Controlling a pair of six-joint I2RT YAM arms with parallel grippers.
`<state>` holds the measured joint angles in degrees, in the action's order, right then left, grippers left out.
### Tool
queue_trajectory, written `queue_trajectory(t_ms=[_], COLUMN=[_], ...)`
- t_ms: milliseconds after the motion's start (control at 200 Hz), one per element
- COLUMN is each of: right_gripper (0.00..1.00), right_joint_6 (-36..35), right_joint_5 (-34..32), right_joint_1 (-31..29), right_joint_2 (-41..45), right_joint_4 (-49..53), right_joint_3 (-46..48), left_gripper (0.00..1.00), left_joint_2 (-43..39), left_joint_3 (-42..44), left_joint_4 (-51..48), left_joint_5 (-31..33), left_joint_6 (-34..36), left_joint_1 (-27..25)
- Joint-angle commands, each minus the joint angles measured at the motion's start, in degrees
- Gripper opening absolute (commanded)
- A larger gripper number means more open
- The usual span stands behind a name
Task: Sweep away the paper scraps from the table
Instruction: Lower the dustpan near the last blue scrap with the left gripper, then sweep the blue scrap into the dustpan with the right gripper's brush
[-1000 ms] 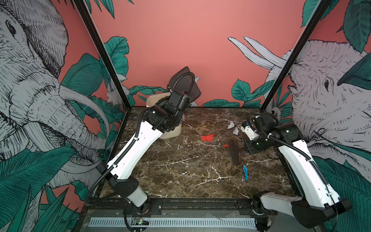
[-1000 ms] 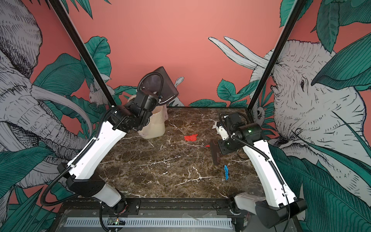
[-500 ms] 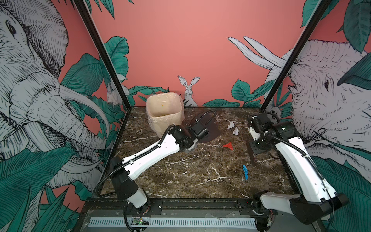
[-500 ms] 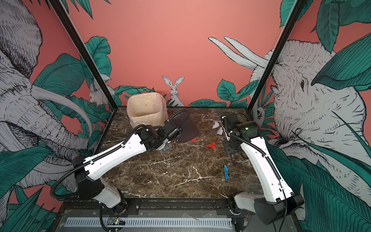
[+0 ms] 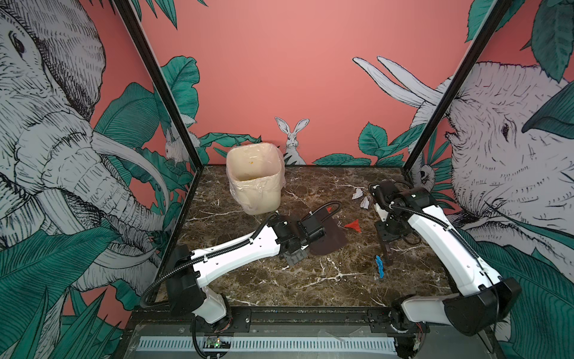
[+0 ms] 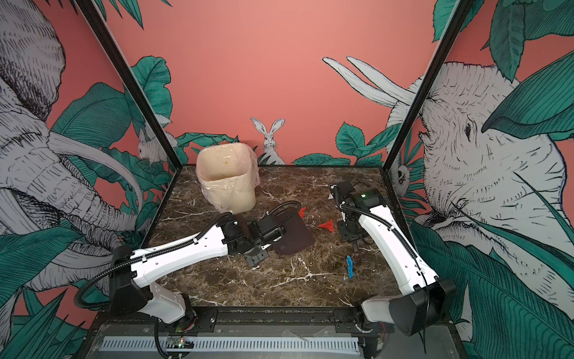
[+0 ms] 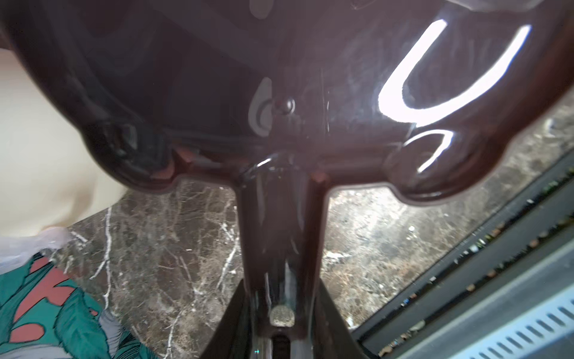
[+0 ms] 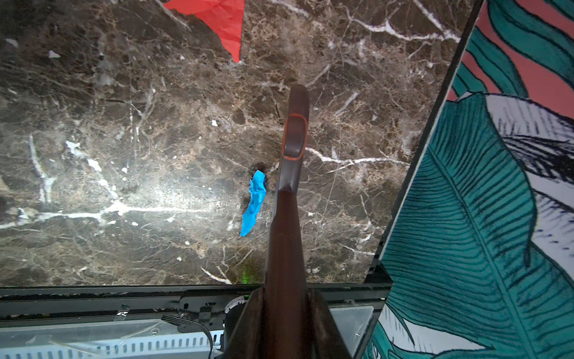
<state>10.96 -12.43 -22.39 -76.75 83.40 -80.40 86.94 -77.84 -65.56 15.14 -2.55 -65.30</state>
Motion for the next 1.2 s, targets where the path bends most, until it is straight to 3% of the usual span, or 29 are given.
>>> queue_trajectory(t_ms=[0,380,465,595,805,980,1195], right_gripper=[0.00,0.00,0.00,0.00,0.00,0.00,0.00], right_joint_6=[2.5,6.6,6.8,7.5,14.8,18.2,16.6], right_joint_5=[2.9,11.1,9.1,0.8,-6.7,-6.7,-3.2], right_joint_1=[-1.5,-6.7,-7.1,-7.1,-9.2,-12.2,-13.7], right_joint_2=[1.1,2.1,1.8,1.0,4.2,6.0,6.1], right_joint_4=[0.5,-2.3,-1.4,4.0,10.1,10.5,7.5], right_joint_3=[0.5,-1.7,-2.5,-3.9,-3.2,0.5,3.5], left_gripper=[0.00,0.00,0.00,0.00,0.00,0.00,0.00], left_joint_2=[-0.6,-2.0,-1.6,-1.0,-0.5,-0.3,0.0], left_joint_3=[1.4,7.6,8.8,9.8,10.9,11.7,13.7], left_joint_4=[-1.2,-2.1,-1.7,0.3,3.5,2.6,5.2], left_joint_5=[-2.4,-7.0,-7.7,-8.7,-11.2,-12.3,-12.0], left_joint_6=[-2.0,-4.5,-5.1,-4.8,-1.8,1.2,2.3], left_joint_1=[-1.3,-4.6,-5.4,-6.7,-7.6,-7.9,-7.9])
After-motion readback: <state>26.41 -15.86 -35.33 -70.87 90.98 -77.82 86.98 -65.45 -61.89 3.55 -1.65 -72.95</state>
